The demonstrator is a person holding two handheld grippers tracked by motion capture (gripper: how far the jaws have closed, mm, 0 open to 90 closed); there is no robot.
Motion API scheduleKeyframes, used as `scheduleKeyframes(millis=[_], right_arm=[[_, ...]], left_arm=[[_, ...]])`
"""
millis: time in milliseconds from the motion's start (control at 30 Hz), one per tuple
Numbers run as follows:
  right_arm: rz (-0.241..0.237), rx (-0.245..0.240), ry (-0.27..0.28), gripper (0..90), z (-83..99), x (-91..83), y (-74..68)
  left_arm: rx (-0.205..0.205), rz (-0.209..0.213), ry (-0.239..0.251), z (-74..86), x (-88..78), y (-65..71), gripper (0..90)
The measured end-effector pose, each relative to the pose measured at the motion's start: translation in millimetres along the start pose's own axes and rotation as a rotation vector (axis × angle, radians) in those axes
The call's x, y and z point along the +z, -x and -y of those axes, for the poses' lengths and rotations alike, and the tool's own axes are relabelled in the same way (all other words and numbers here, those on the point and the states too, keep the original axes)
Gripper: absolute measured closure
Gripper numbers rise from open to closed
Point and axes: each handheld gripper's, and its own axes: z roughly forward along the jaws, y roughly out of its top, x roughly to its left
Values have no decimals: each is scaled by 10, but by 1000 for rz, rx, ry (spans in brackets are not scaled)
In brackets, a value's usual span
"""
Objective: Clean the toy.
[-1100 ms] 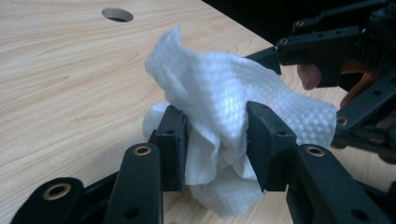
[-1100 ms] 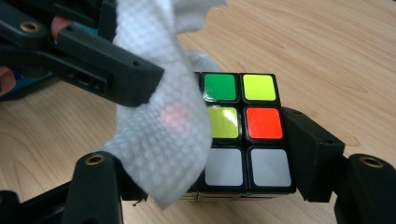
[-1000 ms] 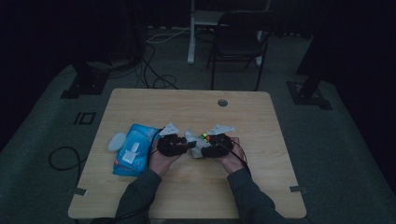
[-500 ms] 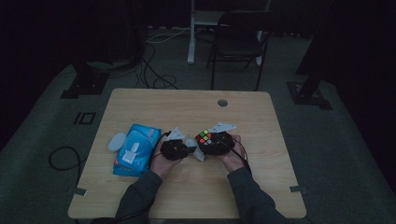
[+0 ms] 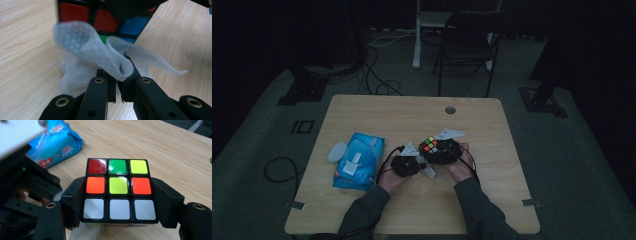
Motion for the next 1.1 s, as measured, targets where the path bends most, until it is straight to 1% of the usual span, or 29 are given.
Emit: scheduleKeyframes(millis=[100, 233, 400, 667, 767, 967, 1100], right_arm=[[-9, -3, 7, 343, -13, -11, -11], [-14, -3, 6, 343, -16, -27, -19], [-21, -3, 7, 343, -14, -42, -16], [-29, -6, 2, 343, -9, -61, -2], [-29, -8, -4, 343, -2, -65, 2], [-33, -5, -3, 343, -5, -61, 0], [-34, -5, 1, 343, -27, -52, -12]], left_arm=[[3, -6, 2, -5, 29, -1, 859], [-3, -20, 8, -4, 42, -26, 859], [-23, -46, 30, 2, 15, -96, 858], [-48, -110, 66, 15, -69, -234, 857], [-57, -129, 81, 16, -97, -280, 857], [-48, -146, 97, 9, -88, -316, 857], [-50, -149, 114, -1, -55, -329, 861]])
